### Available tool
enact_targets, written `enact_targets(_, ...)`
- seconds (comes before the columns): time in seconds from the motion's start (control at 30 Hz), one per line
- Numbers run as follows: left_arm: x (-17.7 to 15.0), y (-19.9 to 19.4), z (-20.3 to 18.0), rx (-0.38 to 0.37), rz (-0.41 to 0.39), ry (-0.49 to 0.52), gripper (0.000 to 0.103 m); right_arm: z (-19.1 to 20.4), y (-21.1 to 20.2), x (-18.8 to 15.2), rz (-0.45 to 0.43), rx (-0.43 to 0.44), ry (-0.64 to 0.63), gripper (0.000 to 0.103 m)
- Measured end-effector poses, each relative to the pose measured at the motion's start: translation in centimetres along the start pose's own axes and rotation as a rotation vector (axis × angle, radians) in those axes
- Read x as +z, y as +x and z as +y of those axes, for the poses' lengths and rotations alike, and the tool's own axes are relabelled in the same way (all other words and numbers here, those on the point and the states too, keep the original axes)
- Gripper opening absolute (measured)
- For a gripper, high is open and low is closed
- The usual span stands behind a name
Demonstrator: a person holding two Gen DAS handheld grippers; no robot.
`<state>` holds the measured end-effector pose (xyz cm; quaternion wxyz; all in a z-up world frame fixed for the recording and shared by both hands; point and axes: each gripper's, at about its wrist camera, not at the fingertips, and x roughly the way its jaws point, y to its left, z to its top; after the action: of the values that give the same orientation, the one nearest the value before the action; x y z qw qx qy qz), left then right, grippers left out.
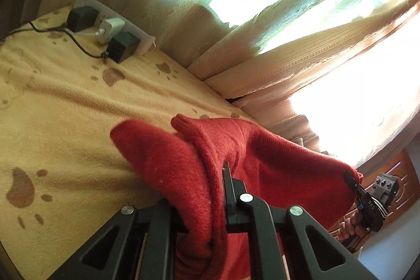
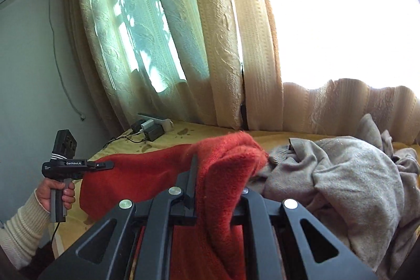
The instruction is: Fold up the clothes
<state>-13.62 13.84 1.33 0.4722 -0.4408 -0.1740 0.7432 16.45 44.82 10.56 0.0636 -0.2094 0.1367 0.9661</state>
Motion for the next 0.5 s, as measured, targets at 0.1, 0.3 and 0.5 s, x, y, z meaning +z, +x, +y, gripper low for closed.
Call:
enact_targets(0.1, 0.2, -4.4, -0.2, 0.017, -0.050, 0.023, 0.012, 2.6, 0.4, 1.0, -0.017, 0.041, -0.027, 0.011)
enact_targets(0.3, 0.8, -14.3, 2.0, 0.131, -0.165, 0.019, 0.012, 8.8, 4.7, 2.6, 0.009, 0.149, -0.082, 0.011)
enact_targets(0.5, 1.1, -23.9, 5.9, 0.244, -0.304, -0.061, 0.012, 16.1, 12.8, 4.3, 0.069, 0.261, -0.118, 0.011)
